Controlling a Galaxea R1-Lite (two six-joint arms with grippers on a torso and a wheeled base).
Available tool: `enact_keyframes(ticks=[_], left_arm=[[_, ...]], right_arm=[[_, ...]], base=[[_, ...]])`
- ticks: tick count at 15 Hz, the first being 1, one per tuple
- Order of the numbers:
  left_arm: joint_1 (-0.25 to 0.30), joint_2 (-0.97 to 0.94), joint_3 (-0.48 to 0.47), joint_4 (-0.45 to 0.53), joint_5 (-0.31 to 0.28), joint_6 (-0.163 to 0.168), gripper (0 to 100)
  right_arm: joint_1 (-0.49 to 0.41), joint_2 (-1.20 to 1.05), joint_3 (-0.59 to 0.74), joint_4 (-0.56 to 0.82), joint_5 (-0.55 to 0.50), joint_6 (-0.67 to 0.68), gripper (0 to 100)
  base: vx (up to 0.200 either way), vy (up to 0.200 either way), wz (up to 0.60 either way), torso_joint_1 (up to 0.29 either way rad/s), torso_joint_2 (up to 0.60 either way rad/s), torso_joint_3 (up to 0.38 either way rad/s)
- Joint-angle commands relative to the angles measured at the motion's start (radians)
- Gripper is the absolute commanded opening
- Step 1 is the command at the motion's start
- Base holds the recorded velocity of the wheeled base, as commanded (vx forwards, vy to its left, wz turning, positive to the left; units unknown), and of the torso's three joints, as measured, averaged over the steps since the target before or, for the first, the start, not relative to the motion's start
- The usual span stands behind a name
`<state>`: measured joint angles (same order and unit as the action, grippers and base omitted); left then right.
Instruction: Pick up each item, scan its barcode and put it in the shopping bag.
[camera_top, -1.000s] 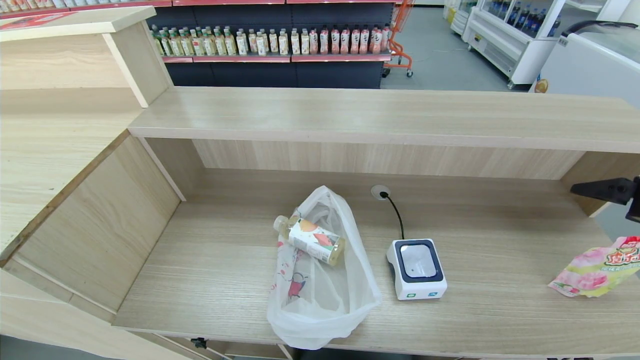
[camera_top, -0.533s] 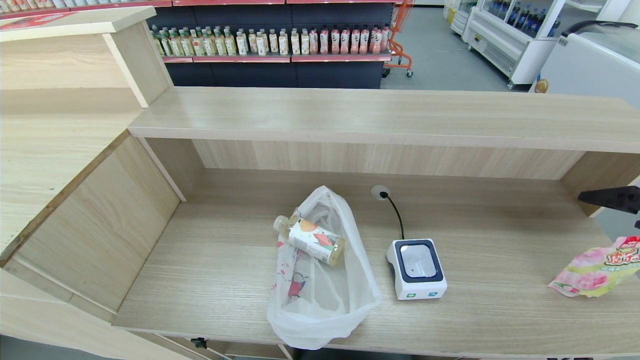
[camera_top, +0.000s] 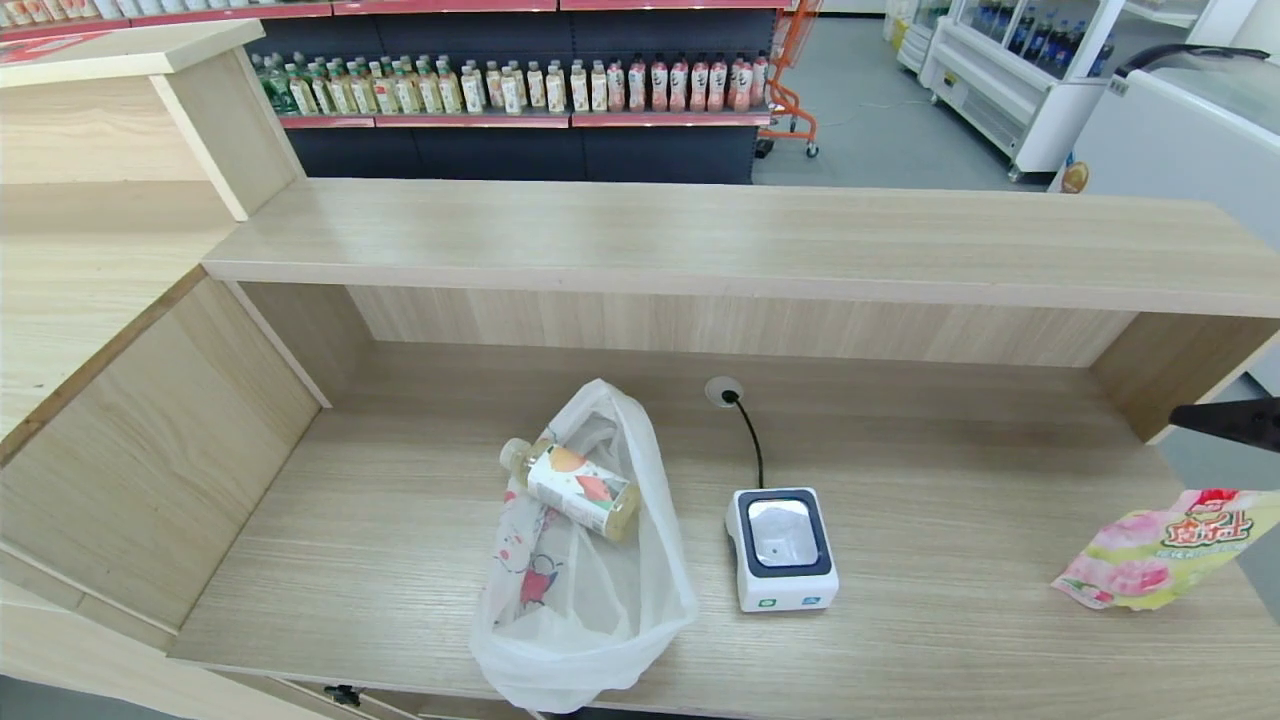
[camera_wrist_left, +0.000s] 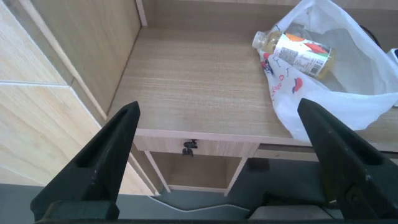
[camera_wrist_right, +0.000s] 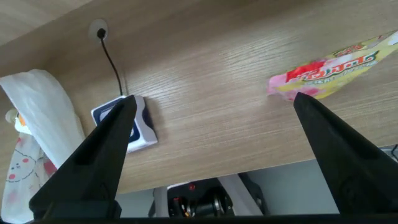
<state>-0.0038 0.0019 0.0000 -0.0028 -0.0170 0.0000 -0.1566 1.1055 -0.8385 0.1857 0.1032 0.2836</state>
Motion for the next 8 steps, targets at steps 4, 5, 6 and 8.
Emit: enact_keyframes(ticks=[4,5,6,8], left_arm=[[0.001,0.000,0.000,0.000,0.002,0.002,100],[0.001,0.000,0.000,0.000,0.000,0.000,100],[0.001,0.000,0.000,0.000,0.000,0.000,100],[0.001,0.000,0.000,0.000,0.000,-0.002,100]], right_arm=[[-0.008,-0.007,0.038,0.012,0.001,0.023,100],[-0.003,-0.006,0.038,0.050,0.001,0.060,100],[-0.001,-0.004,0.036,0.072,0.001,0.086,100],[0.003,-0.001,0.039,0.080,0.003,0.100,100]], base=[[-0.150,-0.200,0.00,0.002,0.00,0.001],[-0.200,-0.200,0.00,0.027,0.01,-0.002],[-0.200,-0.200,0.00,0.007,0.00,0.007],[-0.100,-0.100,0.00,-0.004,0.00,-0.001]])
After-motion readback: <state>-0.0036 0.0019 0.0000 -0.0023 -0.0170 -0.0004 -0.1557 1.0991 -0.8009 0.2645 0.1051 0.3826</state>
